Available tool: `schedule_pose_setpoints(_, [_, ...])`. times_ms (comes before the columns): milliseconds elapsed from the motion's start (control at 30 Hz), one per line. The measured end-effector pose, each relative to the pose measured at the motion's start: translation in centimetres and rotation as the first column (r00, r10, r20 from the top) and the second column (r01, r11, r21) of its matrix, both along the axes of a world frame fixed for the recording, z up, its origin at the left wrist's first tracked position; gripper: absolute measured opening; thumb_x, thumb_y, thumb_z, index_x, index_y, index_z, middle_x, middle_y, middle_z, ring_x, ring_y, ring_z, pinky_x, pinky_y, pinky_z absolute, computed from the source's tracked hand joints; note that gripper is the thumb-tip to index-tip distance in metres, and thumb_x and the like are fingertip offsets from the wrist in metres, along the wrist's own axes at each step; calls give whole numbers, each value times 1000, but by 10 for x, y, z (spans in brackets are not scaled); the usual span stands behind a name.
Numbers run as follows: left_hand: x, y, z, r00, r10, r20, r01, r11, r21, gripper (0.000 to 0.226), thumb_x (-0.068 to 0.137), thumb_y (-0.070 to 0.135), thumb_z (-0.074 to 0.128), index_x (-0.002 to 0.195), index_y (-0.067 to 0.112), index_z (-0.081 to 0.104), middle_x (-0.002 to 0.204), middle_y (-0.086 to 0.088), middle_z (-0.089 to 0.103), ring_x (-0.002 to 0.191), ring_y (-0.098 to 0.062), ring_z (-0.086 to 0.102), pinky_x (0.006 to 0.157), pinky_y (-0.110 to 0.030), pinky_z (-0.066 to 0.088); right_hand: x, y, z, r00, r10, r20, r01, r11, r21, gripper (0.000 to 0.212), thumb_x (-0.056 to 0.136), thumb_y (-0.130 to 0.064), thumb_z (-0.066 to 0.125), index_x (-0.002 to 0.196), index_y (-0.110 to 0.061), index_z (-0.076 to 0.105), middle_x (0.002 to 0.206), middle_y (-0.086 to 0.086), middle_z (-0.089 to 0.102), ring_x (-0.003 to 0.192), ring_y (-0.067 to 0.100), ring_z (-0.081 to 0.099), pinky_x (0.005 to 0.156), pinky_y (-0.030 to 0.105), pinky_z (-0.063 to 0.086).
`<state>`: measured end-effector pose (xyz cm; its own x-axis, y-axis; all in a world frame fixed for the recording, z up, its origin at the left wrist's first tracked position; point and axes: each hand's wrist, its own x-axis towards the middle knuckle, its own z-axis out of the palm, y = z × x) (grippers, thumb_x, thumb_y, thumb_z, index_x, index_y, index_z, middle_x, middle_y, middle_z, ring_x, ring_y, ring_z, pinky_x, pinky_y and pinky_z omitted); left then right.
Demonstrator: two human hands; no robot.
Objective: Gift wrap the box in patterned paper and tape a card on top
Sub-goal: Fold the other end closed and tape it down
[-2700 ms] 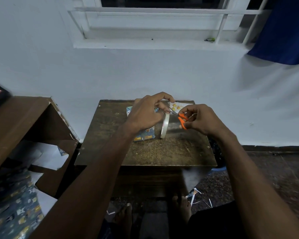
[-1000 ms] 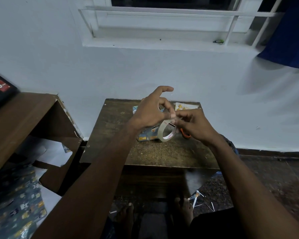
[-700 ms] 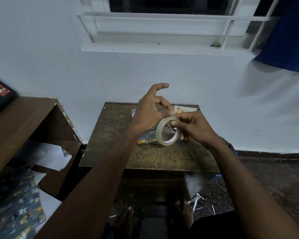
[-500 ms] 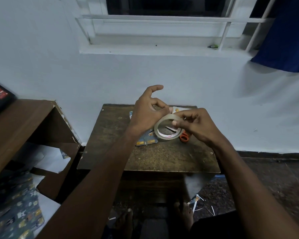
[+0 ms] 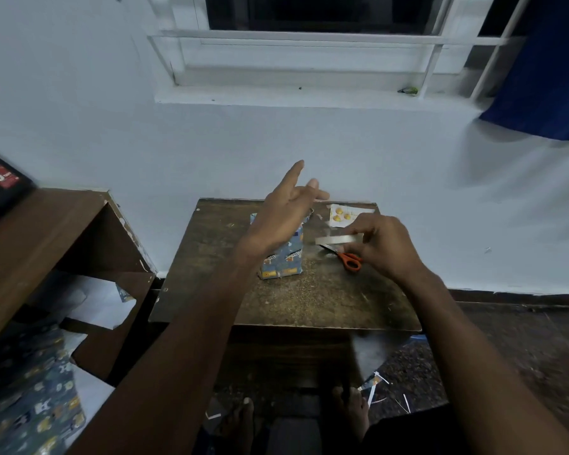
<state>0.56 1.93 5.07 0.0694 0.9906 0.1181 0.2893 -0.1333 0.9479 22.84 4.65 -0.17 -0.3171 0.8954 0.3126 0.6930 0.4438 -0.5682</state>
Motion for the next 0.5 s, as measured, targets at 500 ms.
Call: schedule_pose_setpoints(500, [-20,4,7,753,111,648,-80,994,-77,66,112,55,24,163,14,28,134,-10,72,137,-23,59,122,-42,36,-83,-29,5,951,208,-230,-193,977,89,59,84,-38,86,137,-30,61,126,-16,63,112,-2,57,92,16,48])
